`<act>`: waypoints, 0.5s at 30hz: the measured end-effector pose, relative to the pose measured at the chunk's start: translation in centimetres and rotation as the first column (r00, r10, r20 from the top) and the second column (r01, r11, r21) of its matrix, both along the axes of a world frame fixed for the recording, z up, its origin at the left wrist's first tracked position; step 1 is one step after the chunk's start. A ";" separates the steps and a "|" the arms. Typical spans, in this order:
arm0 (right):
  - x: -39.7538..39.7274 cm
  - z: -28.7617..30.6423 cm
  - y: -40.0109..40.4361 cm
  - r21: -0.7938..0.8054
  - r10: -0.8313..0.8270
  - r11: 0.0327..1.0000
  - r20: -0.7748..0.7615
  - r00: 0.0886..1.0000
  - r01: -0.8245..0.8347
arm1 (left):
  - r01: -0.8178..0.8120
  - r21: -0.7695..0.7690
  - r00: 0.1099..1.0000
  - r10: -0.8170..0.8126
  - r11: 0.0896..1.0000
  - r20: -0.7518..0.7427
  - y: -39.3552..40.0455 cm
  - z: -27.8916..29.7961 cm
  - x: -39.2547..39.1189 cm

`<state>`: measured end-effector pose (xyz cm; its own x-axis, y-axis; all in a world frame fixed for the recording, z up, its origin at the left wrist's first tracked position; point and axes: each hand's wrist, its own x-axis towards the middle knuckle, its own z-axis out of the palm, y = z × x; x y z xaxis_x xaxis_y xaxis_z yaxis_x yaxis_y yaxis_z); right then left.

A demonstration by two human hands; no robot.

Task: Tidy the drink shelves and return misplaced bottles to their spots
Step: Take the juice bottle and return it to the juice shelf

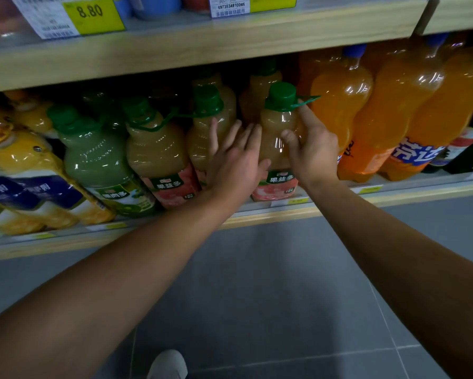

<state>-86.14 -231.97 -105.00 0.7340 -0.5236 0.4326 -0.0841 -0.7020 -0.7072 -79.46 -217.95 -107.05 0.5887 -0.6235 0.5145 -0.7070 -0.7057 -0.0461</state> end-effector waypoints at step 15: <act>-2.8 -2.9 -1.6 -0.077 0.068 0.994 -0.146 0.987 -0.080 | 0.004 0.006 0.999 -0.004 1.000 0.032 0.2 -0.1 0.1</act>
<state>-88.92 -233.54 -107.90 0.8267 -0.4324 0.3601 -0.1255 -0.7656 -0.6310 -79.36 -217.72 -107.13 0.5695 -0.6288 0.5294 -0.7077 -0.7027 -0.0733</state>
